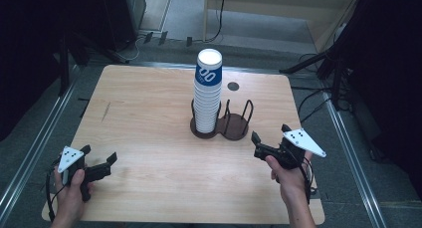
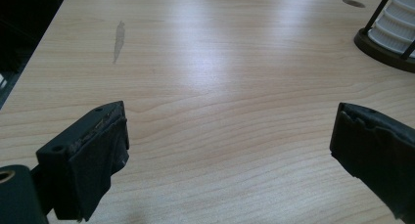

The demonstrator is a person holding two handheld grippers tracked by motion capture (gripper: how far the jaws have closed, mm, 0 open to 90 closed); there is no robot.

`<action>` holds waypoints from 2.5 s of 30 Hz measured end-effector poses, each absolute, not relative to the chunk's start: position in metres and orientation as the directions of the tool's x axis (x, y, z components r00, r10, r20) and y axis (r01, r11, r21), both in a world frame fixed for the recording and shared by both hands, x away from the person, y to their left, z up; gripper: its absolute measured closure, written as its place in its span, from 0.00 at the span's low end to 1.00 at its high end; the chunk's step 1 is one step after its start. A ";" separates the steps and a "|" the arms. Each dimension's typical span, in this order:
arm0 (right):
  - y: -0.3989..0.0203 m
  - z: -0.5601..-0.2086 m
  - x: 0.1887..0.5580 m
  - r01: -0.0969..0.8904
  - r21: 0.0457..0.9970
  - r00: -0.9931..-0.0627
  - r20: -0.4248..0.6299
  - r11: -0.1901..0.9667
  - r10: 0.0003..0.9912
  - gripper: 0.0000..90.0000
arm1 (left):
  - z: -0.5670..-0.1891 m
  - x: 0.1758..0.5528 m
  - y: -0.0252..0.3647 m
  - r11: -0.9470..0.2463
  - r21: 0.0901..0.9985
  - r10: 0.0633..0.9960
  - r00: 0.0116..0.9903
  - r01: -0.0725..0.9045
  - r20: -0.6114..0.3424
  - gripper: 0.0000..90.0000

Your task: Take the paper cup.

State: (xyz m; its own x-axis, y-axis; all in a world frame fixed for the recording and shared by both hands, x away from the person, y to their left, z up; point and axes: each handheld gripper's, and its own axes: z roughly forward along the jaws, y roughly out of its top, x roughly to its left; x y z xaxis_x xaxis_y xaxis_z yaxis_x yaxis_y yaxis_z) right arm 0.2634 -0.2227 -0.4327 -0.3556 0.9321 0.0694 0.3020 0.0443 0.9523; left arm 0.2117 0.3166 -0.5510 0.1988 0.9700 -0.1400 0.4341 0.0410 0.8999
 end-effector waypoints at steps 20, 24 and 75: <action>-0.188 -0.414 0.277 0.285 0.956 -0.404 0.060 0.063 0.913 0.00 | -0.551 0.212 0.316 0.040 0.902 0.969 0.203 0.430 -0.140 0.02; -0.181 -0.411 0.281 0.284 0.957 -0.415 0.061 0.065 0.908 0.00 | -0.551 0.211 0.317 0.043 0.901 0.967 0.208 0.431 -0.145 0.02; -0.098 -0.379 0.320 0.257 0.965 -0.513 0.096 0.046 0.853 0.00 | -0.551 0.211 0.316 0.033 0.901 0.964 0.226 0.432 -0.143 0.02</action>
